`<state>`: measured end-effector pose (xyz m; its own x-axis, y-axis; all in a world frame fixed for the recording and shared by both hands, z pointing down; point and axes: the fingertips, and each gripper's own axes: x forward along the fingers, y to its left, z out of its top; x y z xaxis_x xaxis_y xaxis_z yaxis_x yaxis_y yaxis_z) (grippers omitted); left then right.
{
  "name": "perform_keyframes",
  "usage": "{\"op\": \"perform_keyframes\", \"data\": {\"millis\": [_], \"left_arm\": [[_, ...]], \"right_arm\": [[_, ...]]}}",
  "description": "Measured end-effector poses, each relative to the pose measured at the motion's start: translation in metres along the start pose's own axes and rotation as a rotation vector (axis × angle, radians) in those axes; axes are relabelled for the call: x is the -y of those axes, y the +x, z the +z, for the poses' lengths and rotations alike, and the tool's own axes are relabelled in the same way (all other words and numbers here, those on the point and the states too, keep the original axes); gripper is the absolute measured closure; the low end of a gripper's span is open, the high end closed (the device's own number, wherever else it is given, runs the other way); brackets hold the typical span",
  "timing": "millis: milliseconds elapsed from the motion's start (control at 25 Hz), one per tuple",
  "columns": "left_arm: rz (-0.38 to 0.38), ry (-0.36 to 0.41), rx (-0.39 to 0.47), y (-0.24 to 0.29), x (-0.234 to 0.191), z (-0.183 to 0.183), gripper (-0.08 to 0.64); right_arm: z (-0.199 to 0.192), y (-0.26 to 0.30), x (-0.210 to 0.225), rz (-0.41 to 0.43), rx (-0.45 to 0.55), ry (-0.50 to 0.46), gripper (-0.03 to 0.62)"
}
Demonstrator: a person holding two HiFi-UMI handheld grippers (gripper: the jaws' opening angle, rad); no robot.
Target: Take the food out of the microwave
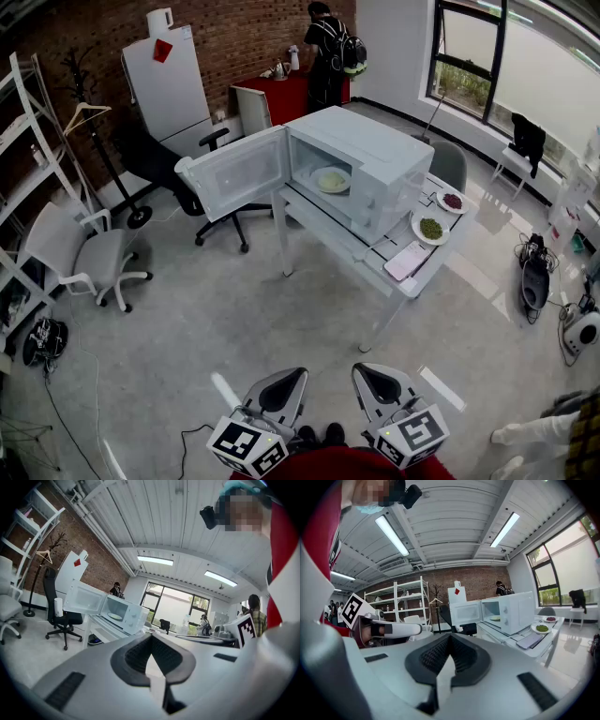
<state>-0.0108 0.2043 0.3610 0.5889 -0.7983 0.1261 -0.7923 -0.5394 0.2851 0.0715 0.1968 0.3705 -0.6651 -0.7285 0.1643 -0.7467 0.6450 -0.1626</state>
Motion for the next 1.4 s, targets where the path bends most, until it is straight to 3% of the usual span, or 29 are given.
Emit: {"op": "perform_keyframes", "data": {"millis": [640, 1000, 1400], "left_arm": [[0.011, -0.016, -0.021, -0.006, 0.006, -0.012, 0.552], [0.037, -0.057, -0.009, -0.025, -0.024, -0.010, 0.552], [0.003, -0.080, -0.003, -0.032, -0.050, -0.004, 0.552]], "right_arm": [[-0.006, -0.007, -0.003, 0.014, -0.024, -0.005, 0.583], [-0.013, 0.005, -0.011, -0.021, -0.047, 0.041, 0.583], [-0.019, 0.018, -0.023, -0.070, -0.069, 0.074, 0.583]]}}
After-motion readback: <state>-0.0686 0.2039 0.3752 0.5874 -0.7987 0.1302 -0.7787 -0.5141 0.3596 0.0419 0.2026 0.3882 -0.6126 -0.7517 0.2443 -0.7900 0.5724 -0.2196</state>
